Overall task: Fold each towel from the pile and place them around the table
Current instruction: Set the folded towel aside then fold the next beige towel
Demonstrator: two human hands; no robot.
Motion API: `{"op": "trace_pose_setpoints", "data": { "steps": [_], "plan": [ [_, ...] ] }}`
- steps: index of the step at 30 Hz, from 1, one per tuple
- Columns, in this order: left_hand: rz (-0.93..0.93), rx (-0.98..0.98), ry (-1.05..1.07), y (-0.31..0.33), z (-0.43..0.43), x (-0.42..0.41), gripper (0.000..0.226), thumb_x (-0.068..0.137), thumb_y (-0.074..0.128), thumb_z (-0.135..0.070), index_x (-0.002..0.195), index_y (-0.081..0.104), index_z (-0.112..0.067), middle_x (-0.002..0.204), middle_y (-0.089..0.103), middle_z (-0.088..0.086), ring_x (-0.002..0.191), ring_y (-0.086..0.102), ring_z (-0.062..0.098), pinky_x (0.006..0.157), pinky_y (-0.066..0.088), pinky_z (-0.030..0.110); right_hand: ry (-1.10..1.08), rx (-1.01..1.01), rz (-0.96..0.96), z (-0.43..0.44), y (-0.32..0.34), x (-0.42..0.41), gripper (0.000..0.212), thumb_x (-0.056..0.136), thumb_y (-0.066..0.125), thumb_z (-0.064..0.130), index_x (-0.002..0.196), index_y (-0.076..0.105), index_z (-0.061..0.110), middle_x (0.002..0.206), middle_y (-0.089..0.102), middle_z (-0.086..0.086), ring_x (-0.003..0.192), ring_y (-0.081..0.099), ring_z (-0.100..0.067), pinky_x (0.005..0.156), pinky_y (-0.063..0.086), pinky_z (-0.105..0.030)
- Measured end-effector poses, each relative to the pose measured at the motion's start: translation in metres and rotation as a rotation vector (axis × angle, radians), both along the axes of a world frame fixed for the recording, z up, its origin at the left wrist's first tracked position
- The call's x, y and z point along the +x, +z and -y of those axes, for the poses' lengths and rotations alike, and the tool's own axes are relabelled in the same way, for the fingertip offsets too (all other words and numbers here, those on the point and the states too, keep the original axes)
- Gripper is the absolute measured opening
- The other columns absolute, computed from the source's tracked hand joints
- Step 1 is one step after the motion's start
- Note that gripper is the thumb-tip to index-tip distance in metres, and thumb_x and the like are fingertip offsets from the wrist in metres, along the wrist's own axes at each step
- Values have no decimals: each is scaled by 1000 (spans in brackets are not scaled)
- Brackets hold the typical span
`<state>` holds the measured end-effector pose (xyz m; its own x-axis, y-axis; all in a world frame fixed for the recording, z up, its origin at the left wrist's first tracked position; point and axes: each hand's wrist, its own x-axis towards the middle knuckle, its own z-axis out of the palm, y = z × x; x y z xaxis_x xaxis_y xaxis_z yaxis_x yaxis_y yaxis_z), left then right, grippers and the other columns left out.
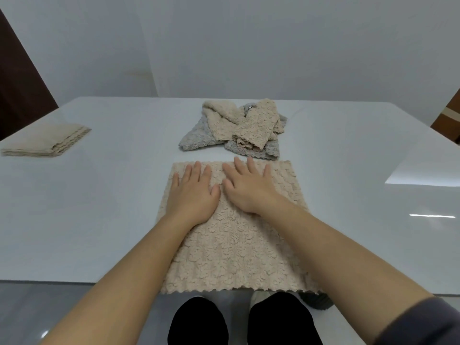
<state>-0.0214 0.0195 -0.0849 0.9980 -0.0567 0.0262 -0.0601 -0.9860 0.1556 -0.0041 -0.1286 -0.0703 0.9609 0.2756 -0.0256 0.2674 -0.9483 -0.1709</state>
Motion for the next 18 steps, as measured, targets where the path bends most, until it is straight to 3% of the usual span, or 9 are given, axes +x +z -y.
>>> {"op": "trace_pose_setpoints", "data": {
  "steps": [7,18],
  "plan": [
    [-7,-21,-10,0,-1,-1,62,101,16,-46,156,4,-22,163,-6,2,150,-6,18,121,-4,42,-101,-17,-9,40,-8,0,58,99,11,57,154,6,40,164,-4,5,150,-9,-24,117,-8,-57],
    [27,-15,-5,10,3,-8,64,101,18,-44,156,3,-16,163,-6,9,150,-7,23,121,-3,45,-192,-21,-6,75,-9,-3,59,99,10,57,155,5,37,164,-4,1,150,-9,-24,116,-8,-59]
  ]
}}
